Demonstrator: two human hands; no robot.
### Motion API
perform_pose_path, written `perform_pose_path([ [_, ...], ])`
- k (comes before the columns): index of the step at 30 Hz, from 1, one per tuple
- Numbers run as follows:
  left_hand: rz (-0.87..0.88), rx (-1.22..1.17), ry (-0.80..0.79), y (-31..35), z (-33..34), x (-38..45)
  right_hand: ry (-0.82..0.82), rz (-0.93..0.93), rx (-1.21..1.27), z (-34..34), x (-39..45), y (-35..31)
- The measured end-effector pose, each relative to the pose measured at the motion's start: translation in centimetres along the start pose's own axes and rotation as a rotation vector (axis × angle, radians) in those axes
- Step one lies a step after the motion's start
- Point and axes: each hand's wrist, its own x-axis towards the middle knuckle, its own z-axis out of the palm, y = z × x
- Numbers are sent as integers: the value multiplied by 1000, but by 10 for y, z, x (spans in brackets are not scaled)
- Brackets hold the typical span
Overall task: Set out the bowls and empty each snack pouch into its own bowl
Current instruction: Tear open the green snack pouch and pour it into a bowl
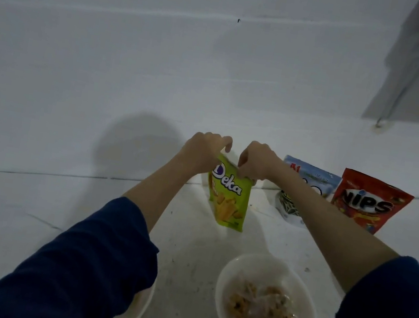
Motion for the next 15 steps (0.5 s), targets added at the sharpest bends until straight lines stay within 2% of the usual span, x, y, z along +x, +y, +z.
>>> perform_pose_path([
  [3, 24, 86, -26, 1, 0, 0, 108, -39, -19, 5, -1, -1],
  [7, 1, 106, 32, -8, -16, -20, 232, -89, 12, -1, -13, -16],
  [11, -99, -42, 72, -29, -63, -60, 264, -198, 67, -20, -29, -56],
  [15, -162, -75, 85, -62, -105, -118, 266, -334, 74, -20, -48, -117],
])
